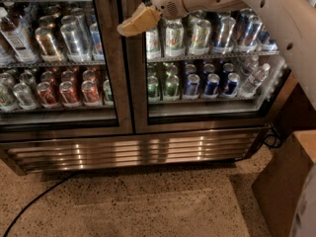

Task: Open right fridge door

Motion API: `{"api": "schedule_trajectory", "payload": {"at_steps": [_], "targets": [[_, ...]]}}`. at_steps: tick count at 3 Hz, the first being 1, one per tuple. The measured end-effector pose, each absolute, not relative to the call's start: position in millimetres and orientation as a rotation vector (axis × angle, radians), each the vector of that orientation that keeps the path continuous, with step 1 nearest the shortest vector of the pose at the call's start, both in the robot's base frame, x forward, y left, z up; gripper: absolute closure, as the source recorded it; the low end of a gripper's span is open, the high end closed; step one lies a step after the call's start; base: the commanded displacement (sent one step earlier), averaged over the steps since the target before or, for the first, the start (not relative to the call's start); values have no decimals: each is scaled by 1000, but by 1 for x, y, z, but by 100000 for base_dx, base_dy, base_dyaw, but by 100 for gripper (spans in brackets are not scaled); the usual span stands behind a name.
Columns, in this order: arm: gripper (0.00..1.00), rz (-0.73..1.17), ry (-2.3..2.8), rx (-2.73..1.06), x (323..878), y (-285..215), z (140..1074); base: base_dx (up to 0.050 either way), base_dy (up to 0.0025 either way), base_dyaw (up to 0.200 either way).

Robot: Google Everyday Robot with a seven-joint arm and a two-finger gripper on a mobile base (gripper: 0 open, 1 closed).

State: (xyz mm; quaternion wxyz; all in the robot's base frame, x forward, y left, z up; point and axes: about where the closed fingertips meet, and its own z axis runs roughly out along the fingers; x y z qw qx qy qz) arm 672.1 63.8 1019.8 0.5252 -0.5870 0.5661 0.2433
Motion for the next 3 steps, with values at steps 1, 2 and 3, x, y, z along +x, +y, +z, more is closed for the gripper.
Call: {"api": "schedule_trajectory", "payload": {"at_steps": [1, 2, 3], "targets": [[25, 623, 1322, -1407, 671, 77, 1021, 0, 0, 0], [27, 690, 1269, -1387, 673, 84, 1024, 0, 0, 0], [30, 706, 1254, -1391, 674, 85, 1024, 0, 0, 0]]}}
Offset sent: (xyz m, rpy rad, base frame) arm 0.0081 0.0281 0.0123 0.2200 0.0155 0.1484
